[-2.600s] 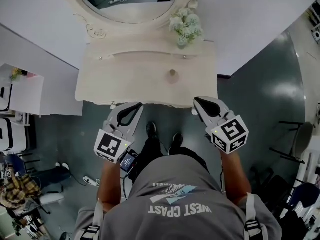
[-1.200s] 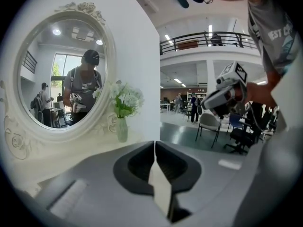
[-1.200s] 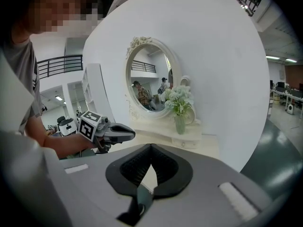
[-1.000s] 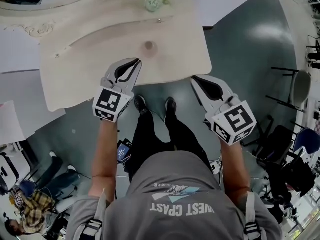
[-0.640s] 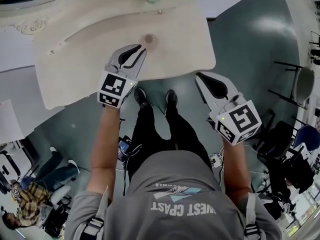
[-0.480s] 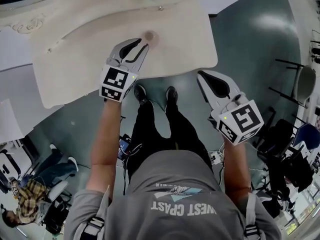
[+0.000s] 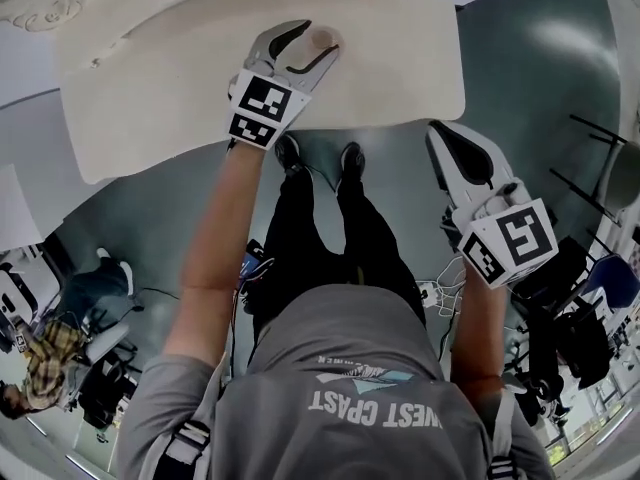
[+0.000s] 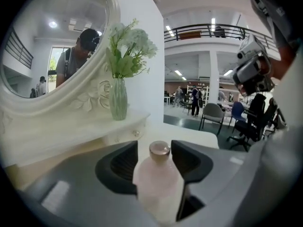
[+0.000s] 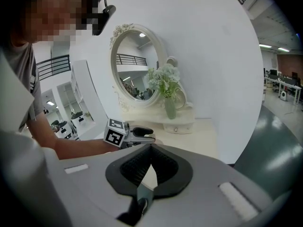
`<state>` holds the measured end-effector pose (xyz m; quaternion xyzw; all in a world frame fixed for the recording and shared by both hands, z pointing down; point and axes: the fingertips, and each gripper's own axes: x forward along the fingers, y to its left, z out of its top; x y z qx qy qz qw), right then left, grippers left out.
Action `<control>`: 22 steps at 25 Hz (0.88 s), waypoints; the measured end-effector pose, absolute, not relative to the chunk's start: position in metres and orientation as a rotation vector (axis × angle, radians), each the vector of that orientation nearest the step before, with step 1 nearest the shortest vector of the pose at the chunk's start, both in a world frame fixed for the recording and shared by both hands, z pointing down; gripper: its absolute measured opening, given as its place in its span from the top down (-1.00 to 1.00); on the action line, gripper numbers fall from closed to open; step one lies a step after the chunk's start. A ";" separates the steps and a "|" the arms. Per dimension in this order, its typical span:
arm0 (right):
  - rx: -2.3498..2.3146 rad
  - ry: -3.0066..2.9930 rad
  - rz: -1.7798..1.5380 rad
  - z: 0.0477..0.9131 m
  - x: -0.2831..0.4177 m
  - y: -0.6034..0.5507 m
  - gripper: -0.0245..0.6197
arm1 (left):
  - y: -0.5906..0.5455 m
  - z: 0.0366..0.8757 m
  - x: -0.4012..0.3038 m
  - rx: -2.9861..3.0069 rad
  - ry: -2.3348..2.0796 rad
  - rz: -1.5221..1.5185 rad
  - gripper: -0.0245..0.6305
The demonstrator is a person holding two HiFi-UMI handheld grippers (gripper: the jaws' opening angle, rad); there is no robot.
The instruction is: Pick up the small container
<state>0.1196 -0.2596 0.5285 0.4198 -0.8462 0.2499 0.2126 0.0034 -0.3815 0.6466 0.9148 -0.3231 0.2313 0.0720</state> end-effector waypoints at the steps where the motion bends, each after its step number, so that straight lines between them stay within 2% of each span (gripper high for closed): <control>1: 1.166 -2.346 0.697 0.532 0.119 -0.262 0.92 | -0.386 0.651 0.005 2.757 -0.963 0.693 0.25; 12: 1.163 -2.324 0.732 0.552 0.122 -0.268 0.92 | -0.397 0.676 0.032 2.848 -0.859 0.746 0.29; 22: 1.171 -2.323 0.723 0.536 0.115 -0.281 0.92 | -0.400 0.659 0.028 2.913 -0.867 0.794 0.64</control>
